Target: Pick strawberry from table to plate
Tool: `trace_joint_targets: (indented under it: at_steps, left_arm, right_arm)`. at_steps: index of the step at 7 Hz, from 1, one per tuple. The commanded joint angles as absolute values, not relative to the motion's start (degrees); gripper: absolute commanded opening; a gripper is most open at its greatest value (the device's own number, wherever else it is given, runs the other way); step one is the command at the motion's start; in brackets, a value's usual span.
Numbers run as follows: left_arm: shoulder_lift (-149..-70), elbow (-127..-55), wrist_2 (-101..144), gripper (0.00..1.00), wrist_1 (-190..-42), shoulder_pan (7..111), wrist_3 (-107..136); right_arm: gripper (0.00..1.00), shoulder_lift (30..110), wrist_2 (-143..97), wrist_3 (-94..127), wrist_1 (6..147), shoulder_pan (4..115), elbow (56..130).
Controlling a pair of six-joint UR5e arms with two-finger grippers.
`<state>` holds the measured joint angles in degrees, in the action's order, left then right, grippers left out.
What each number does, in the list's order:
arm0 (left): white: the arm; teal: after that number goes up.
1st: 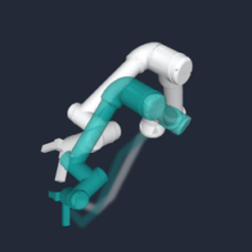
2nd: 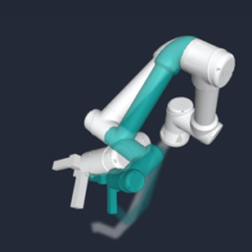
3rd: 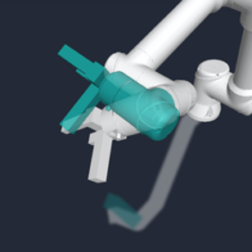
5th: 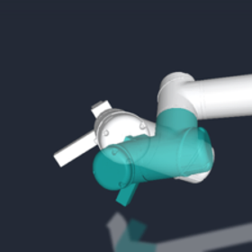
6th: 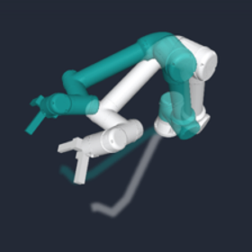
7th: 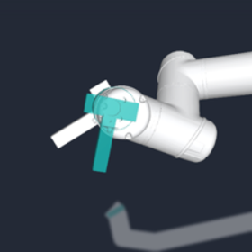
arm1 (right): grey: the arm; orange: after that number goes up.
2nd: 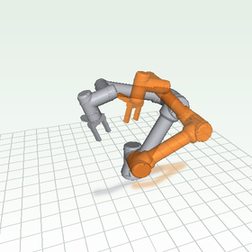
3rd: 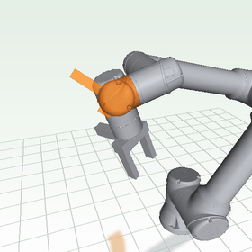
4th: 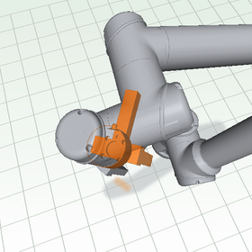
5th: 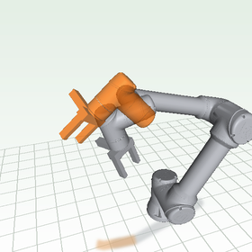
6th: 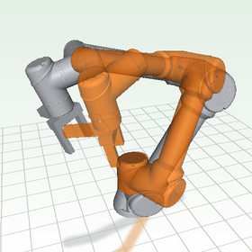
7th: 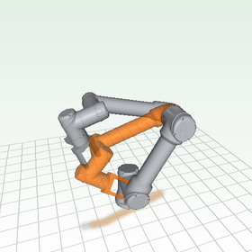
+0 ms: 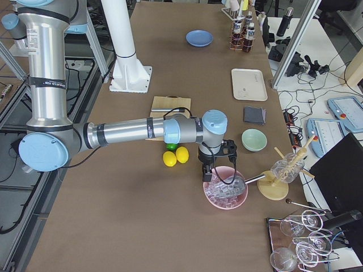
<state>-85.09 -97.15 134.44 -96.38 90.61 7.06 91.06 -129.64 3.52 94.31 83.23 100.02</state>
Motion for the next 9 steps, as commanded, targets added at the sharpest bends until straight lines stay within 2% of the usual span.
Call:
trace_joint_targets:
  at_steps: [1, 9]
  left_arm:
    - [-84.9, -97.3, 137.3, 0.98, -96.6, 90.5, 6.9]
    - [-85.7, -96.5, 139.3, 0.98, -96.5, 90.6, 6.8]
  right_arm:
    - [1.0, 91.0, -129.7, 3.5, 94.3, 83.2, 100.0]
    - [1.0, 91.1, -129.6, 3.5, 94.3, 83.7, 99.8]
